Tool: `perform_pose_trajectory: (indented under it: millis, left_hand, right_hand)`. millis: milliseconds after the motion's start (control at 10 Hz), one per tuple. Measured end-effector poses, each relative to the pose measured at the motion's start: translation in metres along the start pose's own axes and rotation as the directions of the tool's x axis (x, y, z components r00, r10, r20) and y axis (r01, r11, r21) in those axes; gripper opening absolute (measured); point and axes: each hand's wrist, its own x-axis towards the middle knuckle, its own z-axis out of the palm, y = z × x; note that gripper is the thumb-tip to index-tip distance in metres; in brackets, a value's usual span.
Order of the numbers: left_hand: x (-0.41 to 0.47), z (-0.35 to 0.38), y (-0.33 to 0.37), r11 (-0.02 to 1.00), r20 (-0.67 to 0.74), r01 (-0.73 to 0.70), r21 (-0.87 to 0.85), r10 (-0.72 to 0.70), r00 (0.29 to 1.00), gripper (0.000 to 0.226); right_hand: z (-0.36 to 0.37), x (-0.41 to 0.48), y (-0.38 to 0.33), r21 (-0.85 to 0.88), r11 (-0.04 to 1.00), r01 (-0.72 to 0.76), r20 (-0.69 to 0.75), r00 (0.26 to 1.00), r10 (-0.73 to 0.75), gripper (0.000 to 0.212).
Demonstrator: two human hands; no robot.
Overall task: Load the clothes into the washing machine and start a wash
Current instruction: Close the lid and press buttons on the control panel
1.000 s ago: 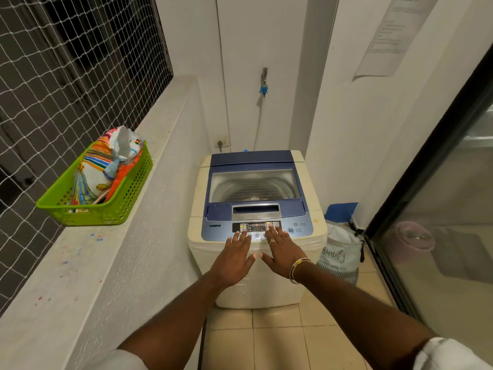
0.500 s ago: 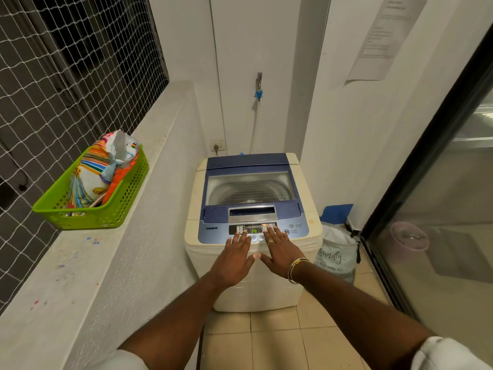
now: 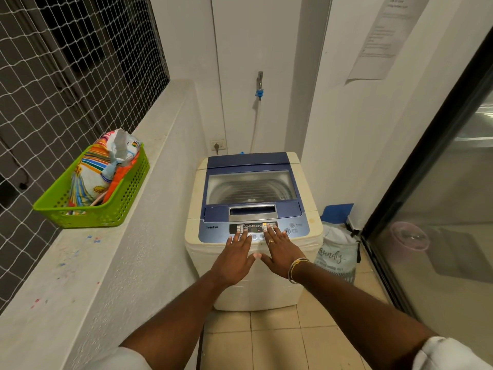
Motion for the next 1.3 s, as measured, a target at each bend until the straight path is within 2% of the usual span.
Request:
perform_pose_trajectory:
  millis: [100, 400, 600, 1300]
  left_hand:
    - [-0.0018, 0.0003, 0.0004, 1.0, -0.004, -0.004, 0.009, 0.004, 1.0, 0.068]
    - [-0.0043, -0.0011, -0.0001, 1.0, -0.007, -0.006, 0.005, 0.006, 1.0, 0.077]
    - [-0.0061, -0.0007, 0.0011, 1.0, -0.01, -0.015, -0.001, 0.015, 1.0, 0.066]
    - [-0.006, 0.0017, 0.0075, 1.0, 0.01, -0.006, 0.0, 0.006, 1.0, 0.068]
  right_hand:
    - [0.0003, -0.0006, 0.0003, -0.017, 1.0, 0.001, 0.017, 1.0, -0.001, 0.078]
    - [-0.001, -0.0019, -0.0016, -0.014, 1.0, 0.011, 0.016, 1.0, -0.011, 0.076]
    - [0.0019, -0.0033, -0.002, -0.003, 1.0, 0.009, 0.012, 1.0, -0.009, 0.075]
    - [0.0052, -0.0056, 0.0011, -0.001, 1.0, 0.007, 0.003, 1.0, -0.007, 0.076]
